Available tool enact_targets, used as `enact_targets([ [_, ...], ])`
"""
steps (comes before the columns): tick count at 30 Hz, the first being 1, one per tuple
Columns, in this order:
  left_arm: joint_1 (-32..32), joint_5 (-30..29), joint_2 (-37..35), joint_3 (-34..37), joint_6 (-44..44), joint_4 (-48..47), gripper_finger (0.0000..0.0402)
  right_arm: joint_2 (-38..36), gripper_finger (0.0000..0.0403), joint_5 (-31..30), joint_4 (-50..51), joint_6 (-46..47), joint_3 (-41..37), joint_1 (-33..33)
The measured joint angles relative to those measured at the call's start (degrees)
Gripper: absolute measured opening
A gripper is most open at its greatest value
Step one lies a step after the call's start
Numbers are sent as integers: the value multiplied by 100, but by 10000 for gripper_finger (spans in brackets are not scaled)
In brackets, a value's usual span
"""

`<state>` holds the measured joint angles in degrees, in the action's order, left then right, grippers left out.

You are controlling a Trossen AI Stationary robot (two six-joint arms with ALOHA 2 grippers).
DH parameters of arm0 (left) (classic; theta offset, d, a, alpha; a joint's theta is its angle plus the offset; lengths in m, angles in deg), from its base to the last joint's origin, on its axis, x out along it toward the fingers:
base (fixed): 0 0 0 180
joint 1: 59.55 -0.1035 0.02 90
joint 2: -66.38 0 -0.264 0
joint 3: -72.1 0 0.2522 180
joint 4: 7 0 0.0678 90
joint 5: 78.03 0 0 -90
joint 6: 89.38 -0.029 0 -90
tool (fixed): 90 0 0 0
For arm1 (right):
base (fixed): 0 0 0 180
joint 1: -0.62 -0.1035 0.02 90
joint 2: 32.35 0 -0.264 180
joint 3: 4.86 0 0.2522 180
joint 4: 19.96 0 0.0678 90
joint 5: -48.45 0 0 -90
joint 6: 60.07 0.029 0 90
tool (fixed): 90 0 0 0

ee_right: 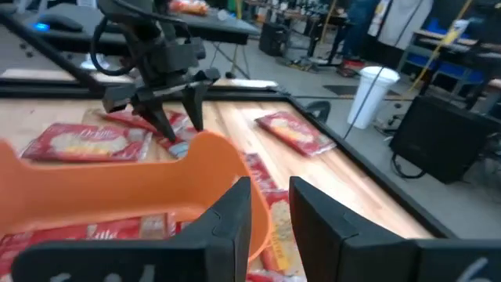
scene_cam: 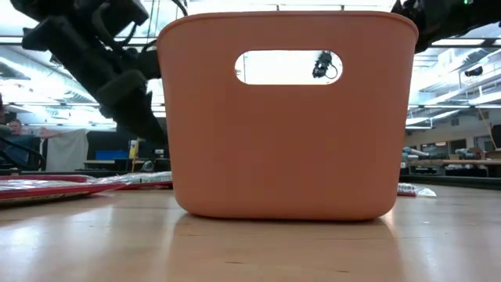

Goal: Sort popcorn bags into baskets
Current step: Put the red popcorn bag into the orange bin

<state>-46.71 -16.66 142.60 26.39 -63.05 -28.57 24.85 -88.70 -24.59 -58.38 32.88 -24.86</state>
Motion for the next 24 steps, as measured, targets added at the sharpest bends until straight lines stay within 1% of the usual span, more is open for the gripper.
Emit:
enact_targets([
  [2, 139, -188, 335, -271, -73, -304, 224, 136, 93, 34, -12, 95, -14, 0],
  [4, 282, -403, 599, -463, -190, -582, 219, 246, 93, 32, -66, -17, -17, -2],
  [8, 528, -846, 1035, -659, -300, -630, 218, 293, 93, 34, -357, -287, -17, -2],
  [14, 732, -1670, 1632, -928, -301, -624, 245, 293, 93, 35, -560, -483, -14, 0],
  [17, 742, -1809, 1964, -1117, -505, -612, 256, 293, 93, 36, -559, -490, -14, 21],
  [20, 726, -1846, 2285, -1251, -728, -614, 258, 293, 93, 38, -558, -490, -14, 24],
  [24, 706, -2056, 2629, -1327, -851, -612, 258, 293, 93, 49, -552, -489, -12, 22],
])
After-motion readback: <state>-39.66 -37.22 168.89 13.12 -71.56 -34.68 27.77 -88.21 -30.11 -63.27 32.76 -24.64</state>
